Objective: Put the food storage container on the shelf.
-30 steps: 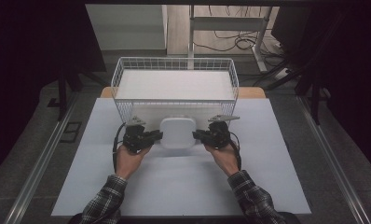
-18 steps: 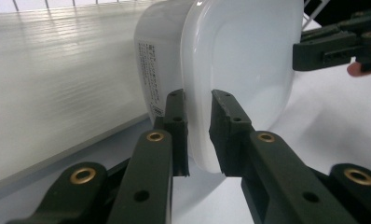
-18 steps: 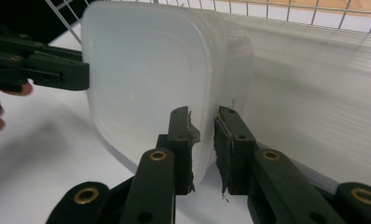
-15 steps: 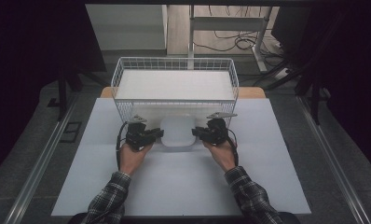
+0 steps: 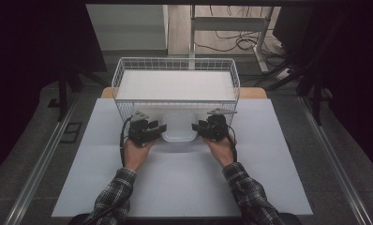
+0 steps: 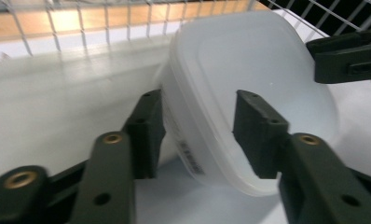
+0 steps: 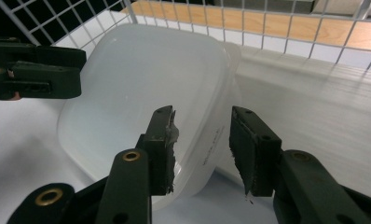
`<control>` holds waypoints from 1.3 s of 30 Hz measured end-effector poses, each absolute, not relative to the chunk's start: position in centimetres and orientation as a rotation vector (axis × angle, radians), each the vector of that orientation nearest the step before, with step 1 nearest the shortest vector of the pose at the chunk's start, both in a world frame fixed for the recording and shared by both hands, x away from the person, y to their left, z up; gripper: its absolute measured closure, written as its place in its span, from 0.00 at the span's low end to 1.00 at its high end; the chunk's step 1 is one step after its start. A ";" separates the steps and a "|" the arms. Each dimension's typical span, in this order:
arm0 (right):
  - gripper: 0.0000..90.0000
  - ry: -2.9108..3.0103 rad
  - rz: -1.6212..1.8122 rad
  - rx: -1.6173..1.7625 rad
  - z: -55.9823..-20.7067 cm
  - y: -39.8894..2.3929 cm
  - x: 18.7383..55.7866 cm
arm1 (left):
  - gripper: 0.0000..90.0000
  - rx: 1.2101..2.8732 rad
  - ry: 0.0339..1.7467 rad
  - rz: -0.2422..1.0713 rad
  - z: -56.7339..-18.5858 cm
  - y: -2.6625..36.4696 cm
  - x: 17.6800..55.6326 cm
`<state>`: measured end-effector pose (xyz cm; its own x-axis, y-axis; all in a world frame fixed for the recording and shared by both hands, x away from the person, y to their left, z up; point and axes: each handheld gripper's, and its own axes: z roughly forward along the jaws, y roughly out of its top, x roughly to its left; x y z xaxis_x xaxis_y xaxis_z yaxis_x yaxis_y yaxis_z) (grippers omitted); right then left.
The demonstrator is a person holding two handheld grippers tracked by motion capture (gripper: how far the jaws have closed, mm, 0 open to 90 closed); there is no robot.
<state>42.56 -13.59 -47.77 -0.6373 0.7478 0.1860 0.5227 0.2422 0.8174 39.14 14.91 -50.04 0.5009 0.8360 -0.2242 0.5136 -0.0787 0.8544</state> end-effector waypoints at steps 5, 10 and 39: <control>0.69 2.255 1.345 1.199 -47.6 -13.4 42.8 | 0.45 1.729 1.161 0.460 -49.9 14.8 39.4; 0.71 2.242 1.348 1.182 -47.4 -13.8 42.7 | 0.39 1.716 1.156 0.461 -49.4 14.9 39.0; 0.99 2.451 1.357 0.893 -45.9 -14.9 36.5 | 0.08 1.827 0.938 0.410 -50.4 15.9 29.2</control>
